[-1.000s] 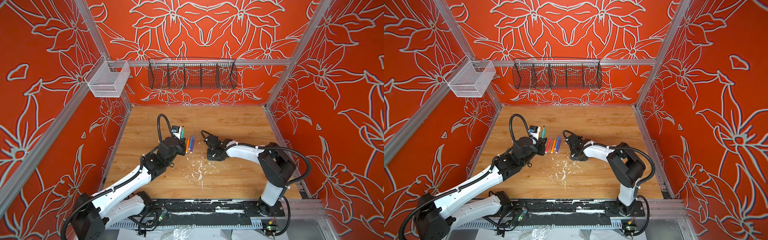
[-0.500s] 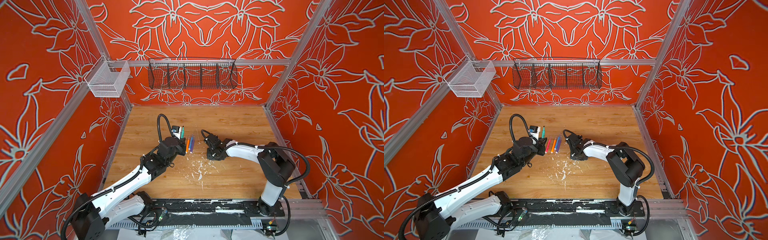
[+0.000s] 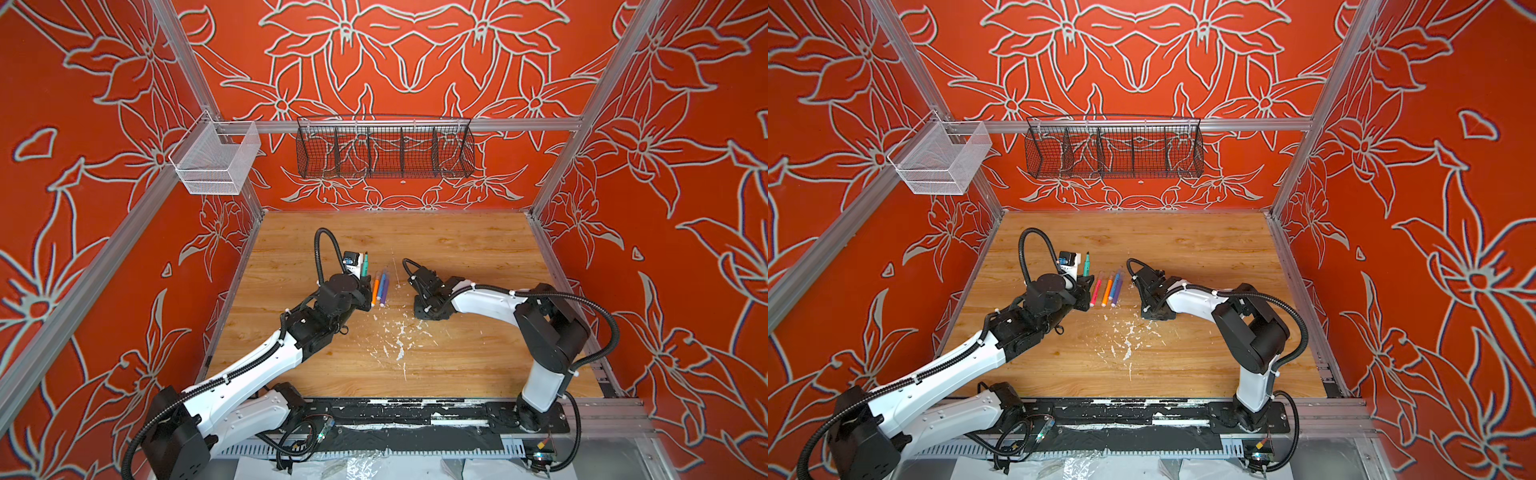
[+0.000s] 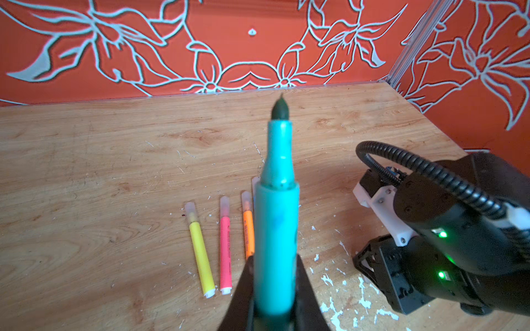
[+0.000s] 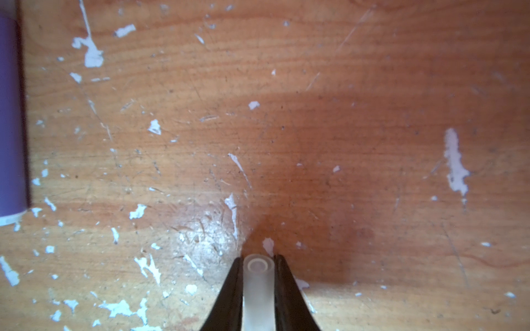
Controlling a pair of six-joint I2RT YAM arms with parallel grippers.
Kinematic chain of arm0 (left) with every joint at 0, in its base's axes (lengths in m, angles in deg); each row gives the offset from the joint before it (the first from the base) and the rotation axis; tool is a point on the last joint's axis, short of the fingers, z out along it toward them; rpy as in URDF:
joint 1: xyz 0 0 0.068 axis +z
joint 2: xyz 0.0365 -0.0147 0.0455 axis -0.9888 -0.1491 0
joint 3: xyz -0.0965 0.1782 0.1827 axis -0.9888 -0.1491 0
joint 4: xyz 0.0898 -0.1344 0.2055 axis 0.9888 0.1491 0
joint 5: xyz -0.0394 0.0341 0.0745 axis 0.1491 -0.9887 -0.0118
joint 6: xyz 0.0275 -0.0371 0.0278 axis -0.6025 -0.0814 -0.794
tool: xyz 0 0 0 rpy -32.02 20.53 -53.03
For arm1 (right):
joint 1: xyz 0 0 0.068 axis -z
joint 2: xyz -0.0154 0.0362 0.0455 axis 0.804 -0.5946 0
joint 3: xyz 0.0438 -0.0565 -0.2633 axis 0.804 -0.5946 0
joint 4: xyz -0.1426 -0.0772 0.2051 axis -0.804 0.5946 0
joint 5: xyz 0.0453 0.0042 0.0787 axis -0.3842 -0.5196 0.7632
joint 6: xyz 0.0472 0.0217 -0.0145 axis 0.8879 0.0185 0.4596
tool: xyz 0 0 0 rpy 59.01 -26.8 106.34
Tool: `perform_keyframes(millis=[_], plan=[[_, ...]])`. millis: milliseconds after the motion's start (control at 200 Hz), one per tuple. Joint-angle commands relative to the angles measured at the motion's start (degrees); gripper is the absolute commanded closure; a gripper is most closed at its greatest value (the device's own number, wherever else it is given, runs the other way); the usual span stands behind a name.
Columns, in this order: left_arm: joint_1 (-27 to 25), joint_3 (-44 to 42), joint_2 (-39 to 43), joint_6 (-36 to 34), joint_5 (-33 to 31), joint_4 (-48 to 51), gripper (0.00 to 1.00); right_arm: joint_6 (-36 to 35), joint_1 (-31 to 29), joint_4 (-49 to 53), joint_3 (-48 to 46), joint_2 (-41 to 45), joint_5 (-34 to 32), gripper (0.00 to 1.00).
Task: Insert the pens into the pen caps
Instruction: 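Close the right gripper on the translucent cap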
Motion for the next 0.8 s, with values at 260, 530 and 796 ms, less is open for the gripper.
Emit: perform_keyframes(millis=[260,530,796], plan=[[0.21,0.01,3.76,-0.1,-0.67,-0.42,1.0,-2.17,-0.62,2.64,-4.26,-4.66,0.84,0.79],[0.21,-0.19,4.9,-0.16,-0.92,-0.28,1.0,-1.3,-2.07,2.7,-5.21,-3.44,-0.16,0.78],[0.21,-0.17,4.83,-0.13,-0.56,-0.28,1.0,-1.27,-2.33,2.65,-3.99,-6.54,1.38,0.91]])
